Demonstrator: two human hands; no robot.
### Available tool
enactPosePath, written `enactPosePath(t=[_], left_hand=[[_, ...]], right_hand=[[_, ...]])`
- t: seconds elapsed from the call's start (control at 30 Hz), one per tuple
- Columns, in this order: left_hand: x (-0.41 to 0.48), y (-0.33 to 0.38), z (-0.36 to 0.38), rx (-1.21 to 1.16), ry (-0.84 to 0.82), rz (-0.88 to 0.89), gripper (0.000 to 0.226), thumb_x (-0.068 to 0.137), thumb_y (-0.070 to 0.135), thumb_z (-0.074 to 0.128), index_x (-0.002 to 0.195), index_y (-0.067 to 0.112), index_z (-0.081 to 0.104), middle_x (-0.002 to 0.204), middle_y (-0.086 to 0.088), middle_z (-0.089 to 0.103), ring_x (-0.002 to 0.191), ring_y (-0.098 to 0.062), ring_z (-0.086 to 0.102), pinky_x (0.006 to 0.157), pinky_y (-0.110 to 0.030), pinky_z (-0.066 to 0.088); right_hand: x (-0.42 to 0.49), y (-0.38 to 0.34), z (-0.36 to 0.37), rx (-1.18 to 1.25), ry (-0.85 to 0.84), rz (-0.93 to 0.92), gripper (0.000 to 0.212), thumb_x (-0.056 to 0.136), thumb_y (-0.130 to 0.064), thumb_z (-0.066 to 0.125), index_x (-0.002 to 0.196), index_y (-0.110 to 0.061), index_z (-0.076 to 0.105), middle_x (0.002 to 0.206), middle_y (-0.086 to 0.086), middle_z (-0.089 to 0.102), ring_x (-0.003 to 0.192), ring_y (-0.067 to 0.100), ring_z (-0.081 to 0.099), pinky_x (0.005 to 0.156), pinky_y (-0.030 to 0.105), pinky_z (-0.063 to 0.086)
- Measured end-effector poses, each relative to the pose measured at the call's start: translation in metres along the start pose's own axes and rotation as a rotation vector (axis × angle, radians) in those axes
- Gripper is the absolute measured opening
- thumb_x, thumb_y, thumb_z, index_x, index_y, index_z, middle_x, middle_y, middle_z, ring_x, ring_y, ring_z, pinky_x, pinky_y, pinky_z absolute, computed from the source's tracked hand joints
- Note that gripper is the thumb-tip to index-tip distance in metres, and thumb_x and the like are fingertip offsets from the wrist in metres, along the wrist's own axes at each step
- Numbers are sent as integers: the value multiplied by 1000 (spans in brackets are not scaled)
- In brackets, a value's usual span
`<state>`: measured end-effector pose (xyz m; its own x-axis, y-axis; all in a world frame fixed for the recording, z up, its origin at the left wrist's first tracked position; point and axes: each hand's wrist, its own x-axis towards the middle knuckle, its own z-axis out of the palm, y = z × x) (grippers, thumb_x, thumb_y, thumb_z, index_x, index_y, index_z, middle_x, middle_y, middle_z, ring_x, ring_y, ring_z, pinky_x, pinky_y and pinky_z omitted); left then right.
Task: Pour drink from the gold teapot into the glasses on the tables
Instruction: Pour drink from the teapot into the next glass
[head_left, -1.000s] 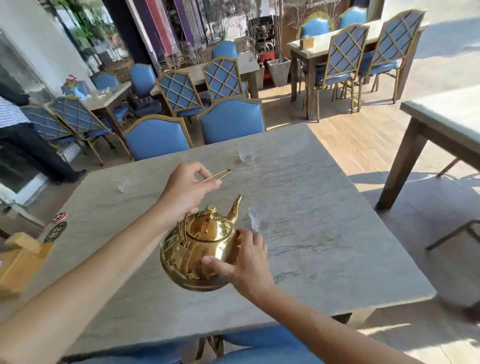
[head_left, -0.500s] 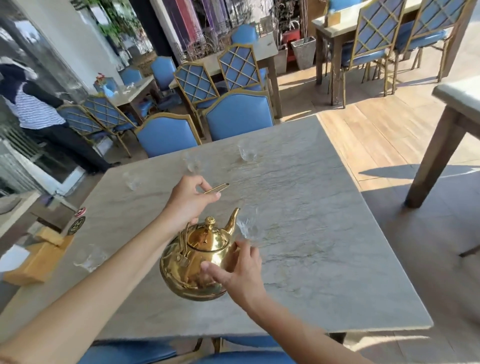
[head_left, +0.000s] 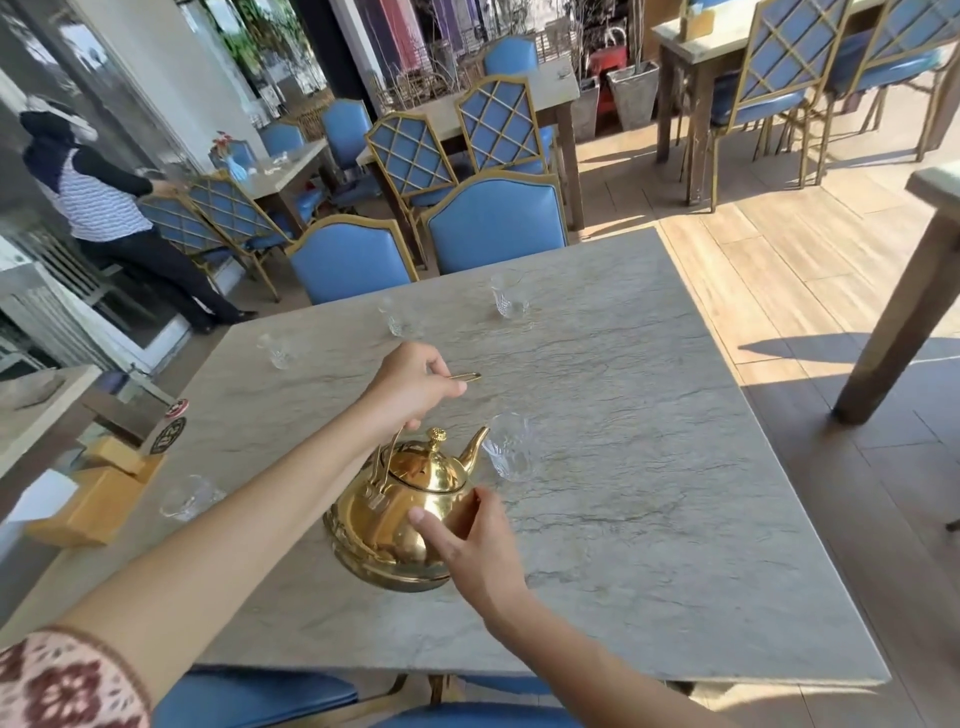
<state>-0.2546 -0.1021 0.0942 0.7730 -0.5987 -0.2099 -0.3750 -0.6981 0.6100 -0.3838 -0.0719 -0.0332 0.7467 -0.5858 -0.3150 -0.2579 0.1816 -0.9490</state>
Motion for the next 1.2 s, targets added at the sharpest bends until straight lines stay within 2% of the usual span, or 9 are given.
enactPosePath(t=[0.07, 0.13, 0.33, 0.6, 0.97, 1.2], left_hand=[[3, 4, 1, 44, -24, -12, 26, 87, 17, 69, 100, -3, 59, 57, 2, 39, 38, -12, 29, 38, -19, 25], [6, 8, 2, 100, -52, -22, 22, 87, 18, 68, 96, 0, 60, 60, 4, 39, 40, -13, 30, 40, -20, 27], [13, 16, 6, 186, -94, -30, 16, 86, 17, 70, 88, 5, 59, 57, -1, 41, 43, -14, 34, 41, -20, 29], [20, 18, 7, 213, -97, -47, 27, 85, 17, 71, 99, -4, 65, 58, -2, 42, 43, -15, 33, 40, -20, 30], [24, 20, 4, 245, -126, -58, 21, 85, 16, 72, 96, 0, 65, 56, -3, 40, 41, -13, 31, 38, -18, 30], [24, 20, 2, 248, -140, -68, 16, 85, 15, 71, 90, 3, 63, 58, -3, 41, 44, -13, 32, 39, -19, 30]], right_hand=[[1, -1, 0, 51, -12, 21, 63, 80, -55, 75, 116, -9, 52, 95, 0, 50, 84, 13, 47, 73, 25, 45], [0, -2, 1, 98, -28, 46, 59, 82, -54, 74, 111, -8, 53, 91, 0, 49, 80, 12, 46, 69, 23, 43], [1, -6, 0, 182, -45, 84, 57, 85, -52, 72, 114, -6, 52, 91, -3, 47, 76, 8, 44, 61, 19, 39], [1, -14, -4, 212, -65, 115, 47, 85, -52, 72, 98, -13, 49, 89, -1, 49, 77, 12, 45, 63, 20, 39], [-1, -19, 2, 240, -66, 119, 45, 85, -53, 71, 93, -15, 48, 93, 2, 51, 80, 13, 47, 64, 22, 39], [1, -17, 5, 224, -60, 106, 45, 84, -55, 71, 92, -17, 47, 98, 4, 52, 86, 16, 49, 74, 25, 43]])
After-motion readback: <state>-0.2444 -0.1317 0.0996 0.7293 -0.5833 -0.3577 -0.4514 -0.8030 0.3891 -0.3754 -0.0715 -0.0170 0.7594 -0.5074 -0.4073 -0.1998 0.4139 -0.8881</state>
